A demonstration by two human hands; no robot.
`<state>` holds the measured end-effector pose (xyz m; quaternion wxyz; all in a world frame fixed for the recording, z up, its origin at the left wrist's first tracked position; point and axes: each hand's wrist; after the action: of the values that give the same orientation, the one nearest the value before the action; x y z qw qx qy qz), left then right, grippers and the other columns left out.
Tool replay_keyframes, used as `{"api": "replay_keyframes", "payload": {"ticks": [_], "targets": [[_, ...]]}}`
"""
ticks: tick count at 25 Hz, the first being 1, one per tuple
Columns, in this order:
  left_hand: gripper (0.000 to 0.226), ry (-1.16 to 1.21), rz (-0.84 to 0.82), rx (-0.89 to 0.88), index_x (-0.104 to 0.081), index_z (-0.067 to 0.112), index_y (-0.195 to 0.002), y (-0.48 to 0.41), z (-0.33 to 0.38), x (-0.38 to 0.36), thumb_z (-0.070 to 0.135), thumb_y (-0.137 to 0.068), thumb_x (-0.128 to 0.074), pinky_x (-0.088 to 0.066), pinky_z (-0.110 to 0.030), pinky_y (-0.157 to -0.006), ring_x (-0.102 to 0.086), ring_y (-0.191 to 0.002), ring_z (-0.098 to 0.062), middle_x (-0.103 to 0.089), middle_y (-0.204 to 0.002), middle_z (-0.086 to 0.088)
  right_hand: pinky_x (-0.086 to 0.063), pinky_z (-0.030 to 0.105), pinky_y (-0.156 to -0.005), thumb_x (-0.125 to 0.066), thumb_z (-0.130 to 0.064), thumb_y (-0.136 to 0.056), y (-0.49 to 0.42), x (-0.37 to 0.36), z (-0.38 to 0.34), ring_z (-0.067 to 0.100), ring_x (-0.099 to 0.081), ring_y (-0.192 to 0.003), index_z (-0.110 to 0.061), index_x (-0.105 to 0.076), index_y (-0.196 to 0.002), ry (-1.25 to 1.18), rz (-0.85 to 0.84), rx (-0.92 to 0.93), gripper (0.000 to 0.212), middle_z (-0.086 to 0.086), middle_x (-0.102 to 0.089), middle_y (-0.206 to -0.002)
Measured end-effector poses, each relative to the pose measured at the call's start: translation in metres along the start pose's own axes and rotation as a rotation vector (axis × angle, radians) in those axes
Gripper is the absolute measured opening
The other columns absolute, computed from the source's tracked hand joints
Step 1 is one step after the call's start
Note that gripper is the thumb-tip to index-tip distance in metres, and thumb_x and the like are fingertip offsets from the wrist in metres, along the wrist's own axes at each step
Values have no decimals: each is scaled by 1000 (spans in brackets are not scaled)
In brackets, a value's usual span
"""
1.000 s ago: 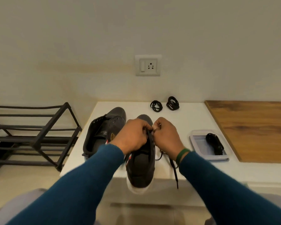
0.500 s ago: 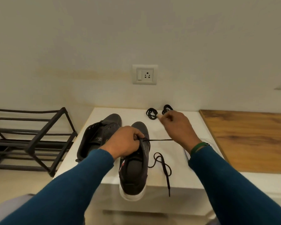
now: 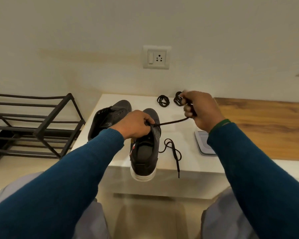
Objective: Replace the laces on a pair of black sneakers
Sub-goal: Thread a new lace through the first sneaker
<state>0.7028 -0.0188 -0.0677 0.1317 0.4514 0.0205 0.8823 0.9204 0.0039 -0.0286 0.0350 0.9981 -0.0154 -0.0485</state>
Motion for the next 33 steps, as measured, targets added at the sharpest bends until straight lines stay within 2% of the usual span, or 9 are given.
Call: {"api": "replay_keyframes", "payload": {"ticks": [3, 5, 7, 11, 14, 17, 22, 29, 33], "targets": [[32, -12, -45, -11, -70, 32, -120, 0, -1, 5, 21, -90, -65, -35, -8, -71, -59, -107, -9, -65, -125, 7, -54, 31, -78, -67, -36, -93, 9, -10, 30, 18, -63, -89, -12, -73, -111, 1332, -291, 114, 31, 2, -70, -101], [33, -18, -62, -11, -69, 32, -122, 0, -2, 7, 23, -90, -66, -37, -11, -73, -59, -104, -8, -66, -124, 7, -49, 26, -70, -66, -28, -95, 15, -25, 34, 14, -62, -81, -16, -75, -97, 1149, -430, 241, 15, -5, -69, -84], [34, 15, -68, 7, -69, 31, -122, 1, -3, 8, 22, -90, -67, -41, -15, -78, -59, -104, -9, -65, -125, 5, -48, 25, -73, -60, -20, -98, 17, -28, 19, 9, -61, -77, -20, -70, -91, 491, -289, 330, 12, -7, -67, -78], [36, 71, -74, 25, -68, 30, -124, 1, -3, 4, 21, -90, -70, -41, -21, -89, -57, -112, -11, -62, -131, 4, -57, 50, -87, -40, -18, -107, 13, -8, -2, 25, -67, -88, -13, -54, -96, -573, -65, 88, 18, 6, -64, -88], [36, 66, -102, 30, -67, 31, -125, 1, -3, 5, 21, -90, -69, -42, -20, -87, -59, -112, -13, -63, -127, 3, -62, 44, -69, -38, -14, -107, 16, -10, 5, 24, -65, -70, -6, -54, -100, -24, 96, -74, 19, 13, -60, -85], [36, 83, -134, 25, -66, 32, -125, 1, -5, 8, 22, -91, -68, -41, -15, -74, -59, -102, -9, -63, -116, 6, -62, 37, -57, -47, -14, -104, 22, -12, 15, 24, -67, -65, -2, -58, -109, 598, -42, -248, 17, 16, -64, -88], [34, 73, -141, 5, -64, 33, -125, 0, -5, 9, 24, -92, -67, -39, -14, -70, -59, -96, -6, -60, -100, 14, -62, 42, -60, -43, -14, -105, 56, -27, 53, 35, -73, -71, 2, -57, -102, 835, -421, -667, 23, 25, -70, -95], [36, 60, -139, 4, -62, 31, -128, 3, -3, 9, 24, -93, -66, -39, -14, -72, -58, -104, -9, -60, -117, 7, -57, 46, -90, -47, -15, -104, 23, -23, 72, 32, -66, -99, 2, -59, -116, 880, -17, -226, 24, 23, -65, -114], [36, 59, -140, 15, -65, 31, -127, 1, -2, 10, 25, -92, -68, -40, -24, -87, -56, -112, -13, -59, -122, 7, -63, 44, -74, -46, -29, -106, 23, -23, 65, 31, -69, -90, -2, -59, -113, 790, -74, -266, 30, 17, -65, -106]]}}
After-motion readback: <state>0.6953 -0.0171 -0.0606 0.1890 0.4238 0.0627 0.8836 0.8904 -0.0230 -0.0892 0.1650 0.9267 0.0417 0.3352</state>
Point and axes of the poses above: each hand's wrist, its own y-axis away from the middle knuckle, its own x-axis out of the back of the hand, z = x × y
